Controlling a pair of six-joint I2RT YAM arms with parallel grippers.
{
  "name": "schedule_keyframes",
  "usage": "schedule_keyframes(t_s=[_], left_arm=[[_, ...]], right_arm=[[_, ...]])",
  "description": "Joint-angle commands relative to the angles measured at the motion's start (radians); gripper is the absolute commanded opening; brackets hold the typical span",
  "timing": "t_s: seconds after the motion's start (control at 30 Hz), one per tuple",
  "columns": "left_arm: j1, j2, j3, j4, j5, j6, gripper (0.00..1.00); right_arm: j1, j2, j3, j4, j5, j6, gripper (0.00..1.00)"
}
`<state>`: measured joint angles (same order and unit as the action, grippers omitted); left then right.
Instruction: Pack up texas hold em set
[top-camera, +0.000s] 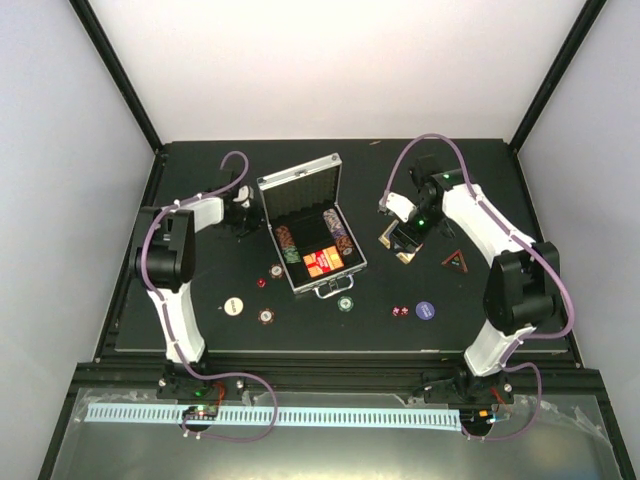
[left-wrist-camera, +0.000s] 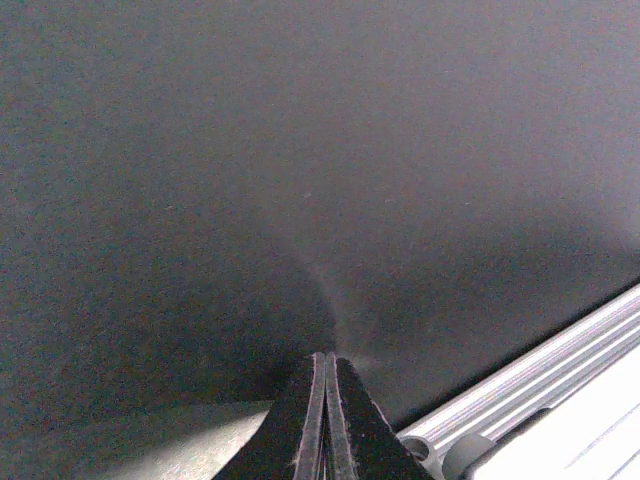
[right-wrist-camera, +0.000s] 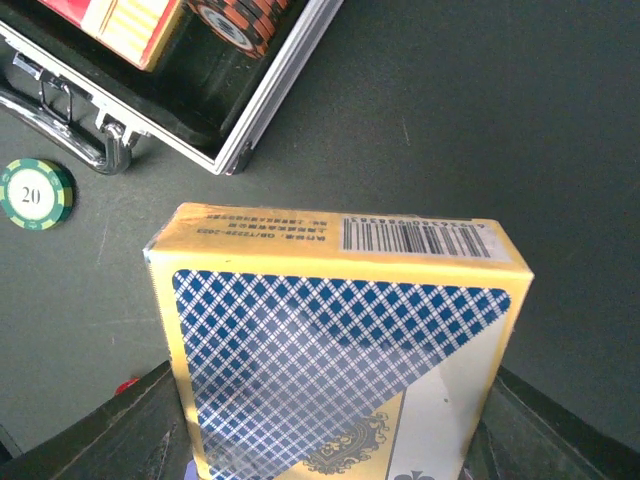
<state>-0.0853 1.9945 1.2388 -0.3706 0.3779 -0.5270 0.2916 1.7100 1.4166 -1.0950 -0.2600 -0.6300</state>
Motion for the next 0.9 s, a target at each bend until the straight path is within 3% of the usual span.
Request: schedule_keyframes(t_s=[0.0, 0.4, 0.67, 0.87], left_arm=[[-0.049, 0.052, 0.057, 0.045, 0.096, 0.022, 0.02], [-0.215, 0.125, 0.11, 0.097, 0.187, 0.015, 0.02], [-0.277, 0.136, 0.134, 0.076, 0.196, 0.034, 0.01], [-0.308, 0.147, 0.153, 0.107, 0.3, 0.027, 0.02]], right_arm=[[0.004, -0.04, 0.011, 0.011, -0.041, -0.041, 0.64], [0.079, -0.091, -0.01, -0.023, -0.109, -0.328, 0.65], [0.139, -0.012, 0.048, 0.135, -0.11, -0.147, 0.65], [0.141, -0.062, 0.077, 0.134, -0.097, -0.186, 0.65]])
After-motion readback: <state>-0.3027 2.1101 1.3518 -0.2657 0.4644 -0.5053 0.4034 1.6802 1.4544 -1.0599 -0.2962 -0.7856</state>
